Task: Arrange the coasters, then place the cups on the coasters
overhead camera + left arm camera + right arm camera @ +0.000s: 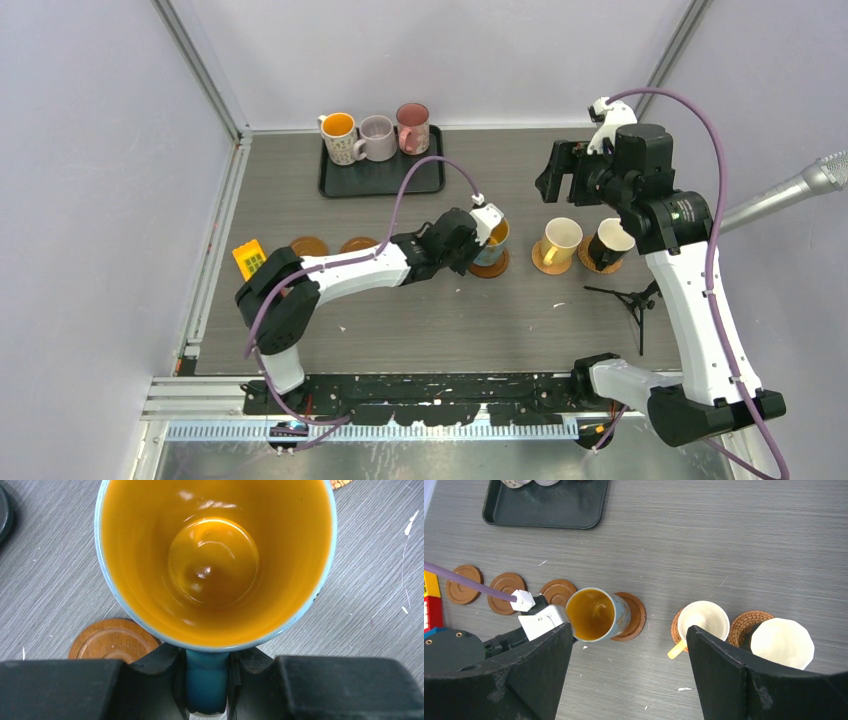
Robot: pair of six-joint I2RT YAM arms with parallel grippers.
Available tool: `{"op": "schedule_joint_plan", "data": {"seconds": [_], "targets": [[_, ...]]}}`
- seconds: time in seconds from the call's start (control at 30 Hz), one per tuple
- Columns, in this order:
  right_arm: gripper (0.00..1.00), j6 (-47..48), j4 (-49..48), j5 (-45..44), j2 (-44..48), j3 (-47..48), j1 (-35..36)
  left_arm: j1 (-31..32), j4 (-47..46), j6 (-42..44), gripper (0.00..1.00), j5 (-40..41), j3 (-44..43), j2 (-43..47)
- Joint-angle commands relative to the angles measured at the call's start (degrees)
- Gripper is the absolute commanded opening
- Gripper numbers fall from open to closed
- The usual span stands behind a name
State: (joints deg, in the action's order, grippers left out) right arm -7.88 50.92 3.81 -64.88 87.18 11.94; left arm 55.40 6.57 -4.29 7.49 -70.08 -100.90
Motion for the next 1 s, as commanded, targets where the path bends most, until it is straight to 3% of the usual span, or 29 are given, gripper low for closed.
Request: {"op": "schedule_joint_plan", "data": {"seconds": [0.0, 0.97], "targets": [[0.88, -0.64, -0.48, -0.29, 1.16, 0.80, -0.67, 0.24, -13.59, -0.11, 0.00, -0.36, -0.65, 0.87], [0.88, -1.43, -0.44, 1.92, 0.62, 0.80, -1.78, 0.85, -15.30, 0.56, 0.00, -1.50, 0.50, -3.96]]}}
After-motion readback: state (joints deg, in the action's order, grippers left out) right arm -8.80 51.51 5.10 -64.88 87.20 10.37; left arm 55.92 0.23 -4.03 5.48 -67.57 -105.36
